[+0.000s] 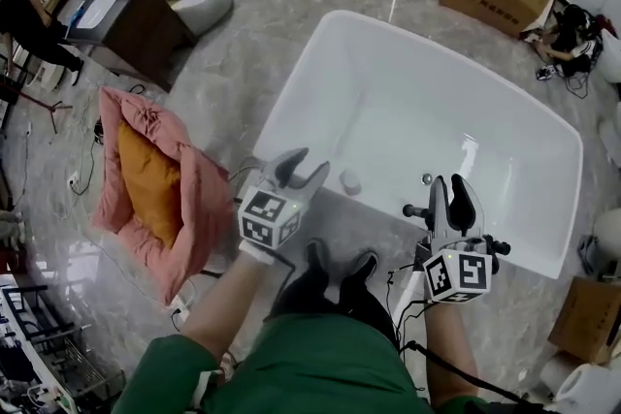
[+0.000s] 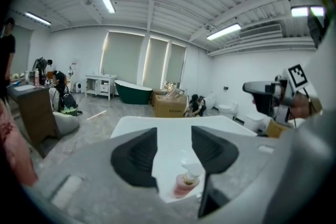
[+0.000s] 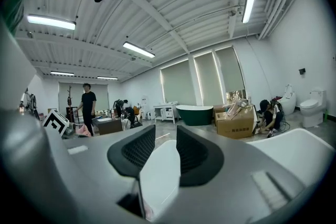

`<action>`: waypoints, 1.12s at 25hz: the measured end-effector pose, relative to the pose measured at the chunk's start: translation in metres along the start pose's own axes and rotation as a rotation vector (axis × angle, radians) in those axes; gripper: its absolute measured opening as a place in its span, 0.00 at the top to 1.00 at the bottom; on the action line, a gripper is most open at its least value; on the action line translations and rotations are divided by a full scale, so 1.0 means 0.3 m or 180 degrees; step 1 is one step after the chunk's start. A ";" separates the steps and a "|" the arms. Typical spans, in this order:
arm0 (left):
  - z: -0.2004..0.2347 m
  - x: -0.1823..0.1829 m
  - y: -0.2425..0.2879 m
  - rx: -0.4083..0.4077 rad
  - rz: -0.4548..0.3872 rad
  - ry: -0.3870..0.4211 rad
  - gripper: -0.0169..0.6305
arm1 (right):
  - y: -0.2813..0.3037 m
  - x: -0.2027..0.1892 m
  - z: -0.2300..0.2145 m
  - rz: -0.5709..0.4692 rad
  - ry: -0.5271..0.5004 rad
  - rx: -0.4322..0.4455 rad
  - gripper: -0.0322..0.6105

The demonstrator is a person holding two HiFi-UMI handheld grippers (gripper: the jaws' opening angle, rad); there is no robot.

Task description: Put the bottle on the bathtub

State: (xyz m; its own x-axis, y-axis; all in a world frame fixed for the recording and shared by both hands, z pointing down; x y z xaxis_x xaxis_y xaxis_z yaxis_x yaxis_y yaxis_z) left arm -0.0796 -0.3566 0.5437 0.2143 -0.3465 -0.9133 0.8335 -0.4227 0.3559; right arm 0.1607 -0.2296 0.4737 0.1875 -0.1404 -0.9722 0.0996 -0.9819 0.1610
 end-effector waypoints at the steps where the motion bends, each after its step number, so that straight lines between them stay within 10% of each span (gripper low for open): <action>1: -0.001 0.042 -0.018 0.0023 -0.0064 0.0021 0.66 | -0.003 0.021 0.009 -0.0020 -0.0016 0.0005 0.75; 28: -0.168 0.746 -0.323 0.0090 -0.1183 0.0545 0.72 | -0.127 0.532 0.165 -0.0843 -0.0269 0.0087 0.75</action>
State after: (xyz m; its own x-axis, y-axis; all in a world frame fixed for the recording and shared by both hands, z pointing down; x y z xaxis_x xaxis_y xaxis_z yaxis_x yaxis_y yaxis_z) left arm -0.0868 -0.3508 0.2949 -0.0153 -0.0224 -0.9996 0.8562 -0.5166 -0.0015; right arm 0.1384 -0.2211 0.3041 0.0761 0.1125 -0.9907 0.1077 -0.9887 -0.1040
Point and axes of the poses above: the fingertips, and each gripper's own axes: y forward along the fingers, z to its left, x out of its top, the point moved 5 cm from there along -y, backward along the fingers, and after that the axes turned 6 degrees about -x, right-handed, at the moved point
